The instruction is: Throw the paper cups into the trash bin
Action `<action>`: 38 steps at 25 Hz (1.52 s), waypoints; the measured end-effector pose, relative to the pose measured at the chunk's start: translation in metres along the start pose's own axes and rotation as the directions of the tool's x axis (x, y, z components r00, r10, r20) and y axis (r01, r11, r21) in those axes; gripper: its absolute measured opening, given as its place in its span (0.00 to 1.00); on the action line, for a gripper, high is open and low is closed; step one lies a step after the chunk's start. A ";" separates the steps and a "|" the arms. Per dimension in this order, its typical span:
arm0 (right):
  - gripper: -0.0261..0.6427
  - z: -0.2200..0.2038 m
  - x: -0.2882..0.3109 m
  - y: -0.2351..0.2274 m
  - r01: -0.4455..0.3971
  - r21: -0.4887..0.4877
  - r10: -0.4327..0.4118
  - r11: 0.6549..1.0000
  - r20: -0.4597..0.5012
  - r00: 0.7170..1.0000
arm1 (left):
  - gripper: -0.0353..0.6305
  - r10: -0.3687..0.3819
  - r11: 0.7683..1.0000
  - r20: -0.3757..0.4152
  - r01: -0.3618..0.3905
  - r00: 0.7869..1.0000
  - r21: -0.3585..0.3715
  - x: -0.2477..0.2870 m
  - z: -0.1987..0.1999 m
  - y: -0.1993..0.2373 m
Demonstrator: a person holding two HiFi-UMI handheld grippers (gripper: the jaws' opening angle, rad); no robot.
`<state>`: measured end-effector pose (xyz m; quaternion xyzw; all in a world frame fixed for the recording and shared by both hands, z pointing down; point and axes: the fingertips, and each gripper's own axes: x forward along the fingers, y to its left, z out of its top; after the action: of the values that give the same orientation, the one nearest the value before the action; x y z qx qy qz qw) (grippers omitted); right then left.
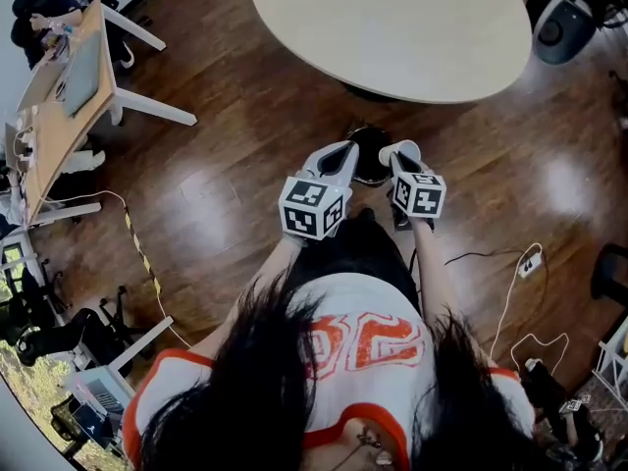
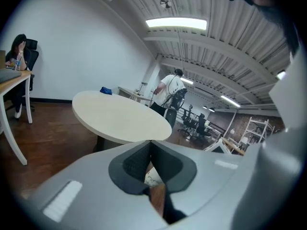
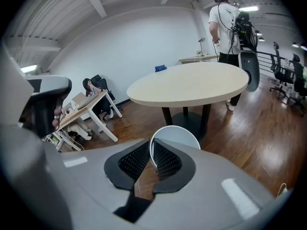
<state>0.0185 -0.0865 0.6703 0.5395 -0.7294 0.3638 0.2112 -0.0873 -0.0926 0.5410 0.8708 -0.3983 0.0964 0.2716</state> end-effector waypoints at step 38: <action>0.05 -0.028 0.069 -0.037 -0.031 0.081 0.034 0.996 -0.045 0.998 | 0.05 0.067 0.992 -0.087 -0.076 0.994 -0.102 0.031 -0.047 0.030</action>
<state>0.0284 -0.1151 0.7478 0.5270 -0.7179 0.4084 0.2002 -0.0868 -0.1029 0.6040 0.8357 -0.4220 0.1214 0.3298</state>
